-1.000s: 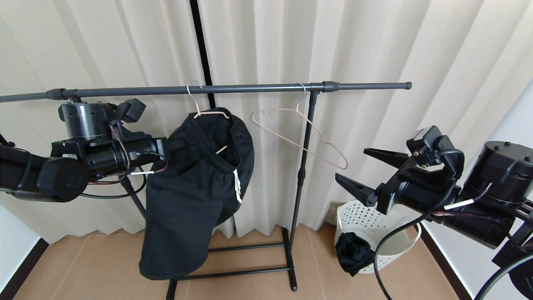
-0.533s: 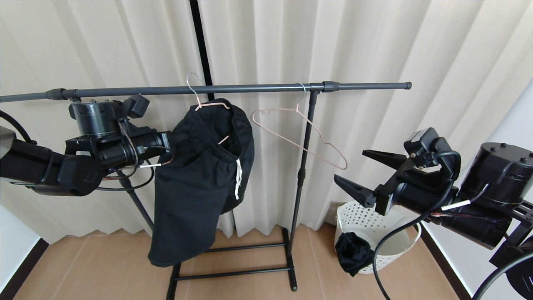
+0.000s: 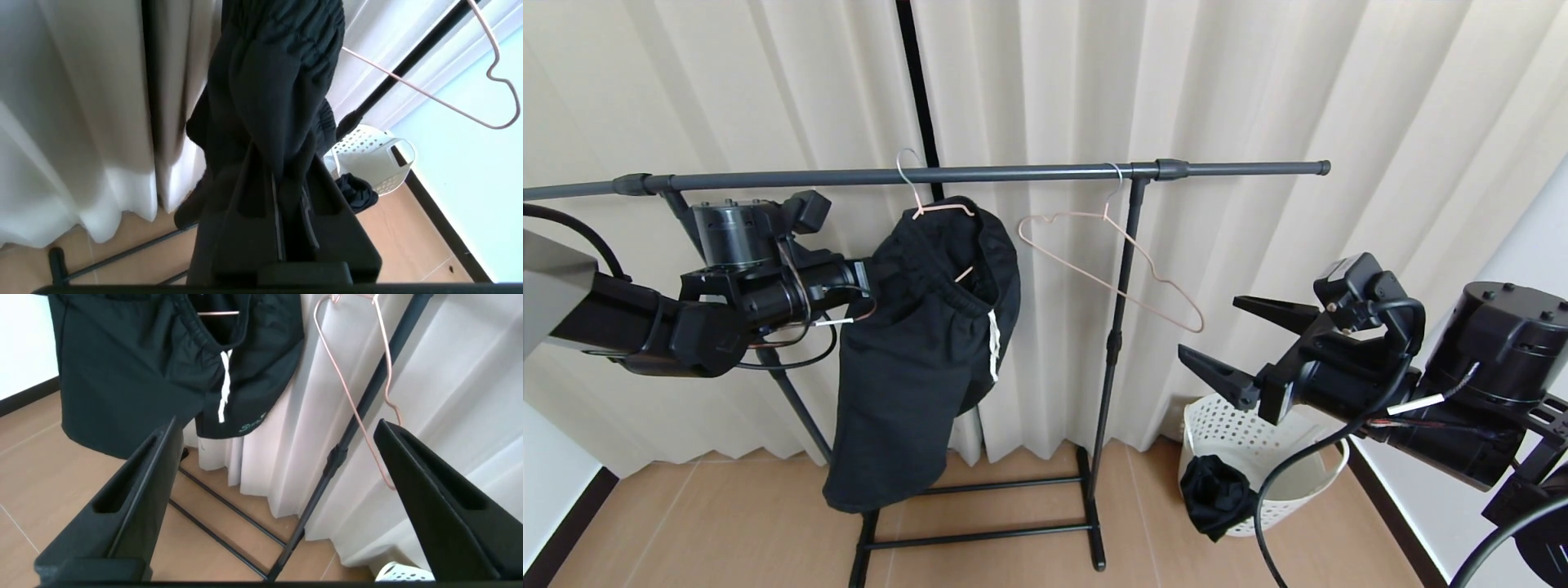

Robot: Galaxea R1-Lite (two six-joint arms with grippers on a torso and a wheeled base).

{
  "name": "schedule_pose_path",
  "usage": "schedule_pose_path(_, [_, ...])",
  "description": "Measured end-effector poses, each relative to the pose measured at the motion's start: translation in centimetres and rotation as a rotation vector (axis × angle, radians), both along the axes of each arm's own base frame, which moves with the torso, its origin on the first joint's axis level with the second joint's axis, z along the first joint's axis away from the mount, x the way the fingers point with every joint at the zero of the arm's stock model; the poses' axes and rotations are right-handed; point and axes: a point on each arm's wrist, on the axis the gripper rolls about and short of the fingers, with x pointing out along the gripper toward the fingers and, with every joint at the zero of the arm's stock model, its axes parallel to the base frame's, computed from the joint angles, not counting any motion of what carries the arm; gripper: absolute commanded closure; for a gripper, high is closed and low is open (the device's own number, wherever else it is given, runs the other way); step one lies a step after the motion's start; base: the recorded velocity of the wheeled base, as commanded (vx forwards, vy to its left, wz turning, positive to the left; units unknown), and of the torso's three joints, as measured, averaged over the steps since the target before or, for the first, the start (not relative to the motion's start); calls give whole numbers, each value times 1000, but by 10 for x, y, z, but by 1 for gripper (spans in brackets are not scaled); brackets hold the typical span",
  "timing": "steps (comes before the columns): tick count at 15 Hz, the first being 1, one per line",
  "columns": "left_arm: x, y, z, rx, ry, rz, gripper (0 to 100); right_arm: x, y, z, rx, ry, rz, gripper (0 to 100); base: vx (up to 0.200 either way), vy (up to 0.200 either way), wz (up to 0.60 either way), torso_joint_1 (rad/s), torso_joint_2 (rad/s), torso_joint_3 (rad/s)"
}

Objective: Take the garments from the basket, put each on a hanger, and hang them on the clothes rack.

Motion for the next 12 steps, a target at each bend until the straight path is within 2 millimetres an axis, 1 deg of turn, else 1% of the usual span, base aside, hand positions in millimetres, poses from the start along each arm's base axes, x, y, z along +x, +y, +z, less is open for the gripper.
schedule_pose_path(7, [4, 0, -11, 2, 27, 3, 100, 0, 0, 0, 0, 2, 0, 0, 0, 0, 0, 0, 0, 0])
schedule_pose_path(8, [4, 0, -12, 2, 29, 2, 0, 0, 0, 0, 0, 2, 0, 0, 0, 0, 0, 0, 0, 0])
schedule_pose_path(12, [0, 0, -11, 3, 38, 5, 0, -1, 0, -1, -2, 3, 0, 0, 0, 0, 0, 0, 0, 0])
